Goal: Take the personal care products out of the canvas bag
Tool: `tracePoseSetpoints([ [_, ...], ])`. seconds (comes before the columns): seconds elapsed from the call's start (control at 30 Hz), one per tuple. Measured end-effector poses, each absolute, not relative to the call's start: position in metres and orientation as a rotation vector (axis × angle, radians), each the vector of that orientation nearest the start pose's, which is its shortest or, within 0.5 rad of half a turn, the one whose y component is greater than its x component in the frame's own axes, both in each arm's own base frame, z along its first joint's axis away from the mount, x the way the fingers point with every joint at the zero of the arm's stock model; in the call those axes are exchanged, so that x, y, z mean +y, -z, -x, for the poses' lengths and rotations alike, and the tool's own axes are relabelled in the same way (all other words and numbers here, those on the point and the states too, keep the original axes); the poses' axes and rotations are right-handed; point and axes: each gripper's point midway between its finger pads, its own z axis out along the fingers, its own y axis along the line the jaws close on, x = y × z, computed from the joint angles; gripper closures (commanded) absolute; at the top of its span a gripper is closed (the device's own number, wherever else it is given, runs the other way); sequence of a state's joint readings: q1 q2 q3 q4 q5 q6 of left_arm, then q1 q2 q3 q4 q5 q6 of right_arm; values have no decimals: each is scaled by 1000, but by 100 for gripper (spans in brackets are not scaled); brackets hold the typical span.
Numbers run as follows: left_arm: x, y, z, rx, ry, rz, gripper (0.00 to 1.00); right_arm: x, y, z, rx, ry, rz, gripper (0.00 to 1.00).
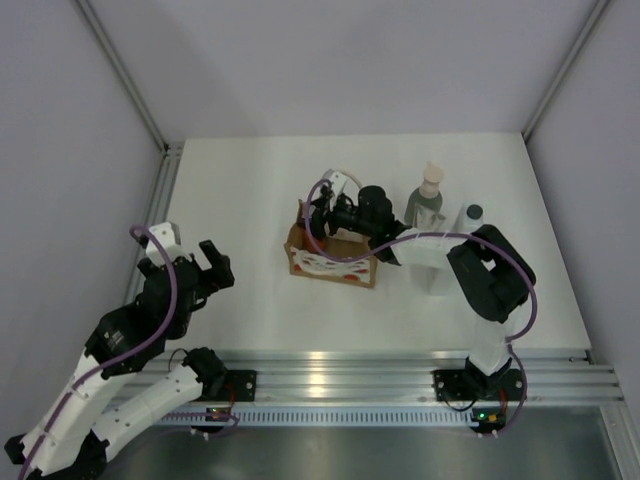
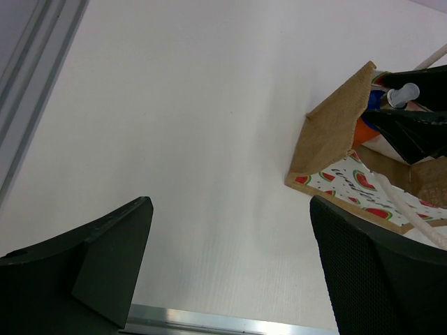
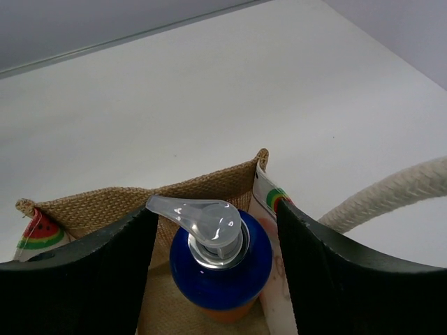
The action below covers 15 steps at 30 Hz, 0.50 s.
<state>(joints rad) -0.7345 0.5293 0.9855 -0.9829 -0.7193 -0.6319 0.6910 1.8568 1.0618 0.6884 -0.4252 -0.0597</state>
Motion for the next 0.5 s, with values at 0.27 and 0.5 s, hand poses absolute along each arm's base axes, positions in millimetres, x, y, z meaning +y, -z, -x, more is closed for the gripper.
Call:
tracePoseSetpoints([
  [0.27,-34,-270,-183,1926,147,323,2,396,-167,-376,1498,-790,948,32],
  [0.5,-34,-270,-183,1923,149,325,2,392,-149,-377,1583,-755,980,32],
])
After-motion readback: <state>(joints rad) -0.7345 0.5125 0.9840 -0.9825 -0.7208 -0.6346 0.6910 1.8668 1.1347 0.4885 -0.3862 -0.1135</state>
